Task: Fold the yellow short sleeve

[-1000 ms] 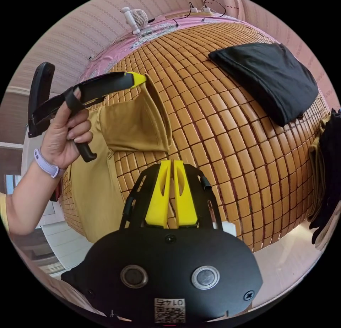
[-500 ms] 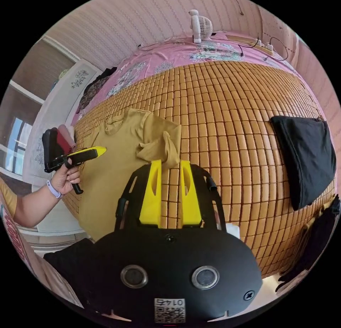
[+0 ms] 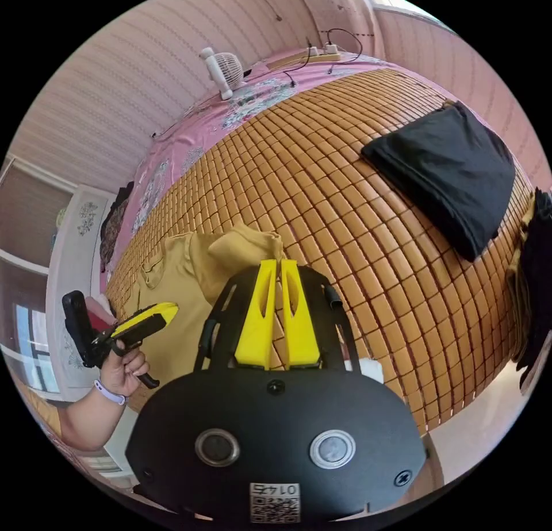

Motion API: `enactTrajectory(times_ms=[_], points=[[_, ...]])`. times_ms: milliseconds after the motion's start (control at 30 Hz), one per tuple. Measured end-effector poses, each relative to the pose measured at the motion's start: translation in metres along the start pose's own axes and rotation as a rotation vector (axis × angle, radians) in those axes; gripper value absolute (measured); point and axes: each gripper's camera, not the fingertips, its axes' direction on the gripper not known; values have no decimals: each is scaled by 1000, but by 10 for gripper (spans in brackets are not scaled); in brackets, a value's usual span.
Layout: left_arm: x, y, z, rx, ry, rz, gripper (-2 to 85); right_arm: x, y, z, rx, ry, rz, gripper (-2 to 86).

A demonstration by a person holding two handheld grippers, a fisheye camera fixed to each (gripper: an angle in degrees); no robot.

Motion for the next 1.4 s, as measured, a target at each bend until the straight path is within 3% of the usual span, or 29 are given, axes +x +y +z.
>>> enactTrajectory(times_ms=[67, 200, 467, 833, 1167, 1400], points=[[10, -11, 8, -7, -28, 41, -10, 25, 24, -9, -22, 32, 125, 19], [26, -37, 36, -62, -54, 104, -10, 29, 47, -5, -97, 103, 107, 19], [58, -77, 89, -120, -53, 146, -10, -26, 41, 12, -112, 125, -162, 13], [80, -77, 119, -153, -54, 112, -10, -64, 50, 34, -147, 173, -210, -6], [73, -1, -3, -70, -8, 143, -10, -90, 64, 23, -85, 169, -128, -9], [9, 142, -126, -24, -174, -136, -10, -147, 76, 19, -125, 240, -260, -9]])
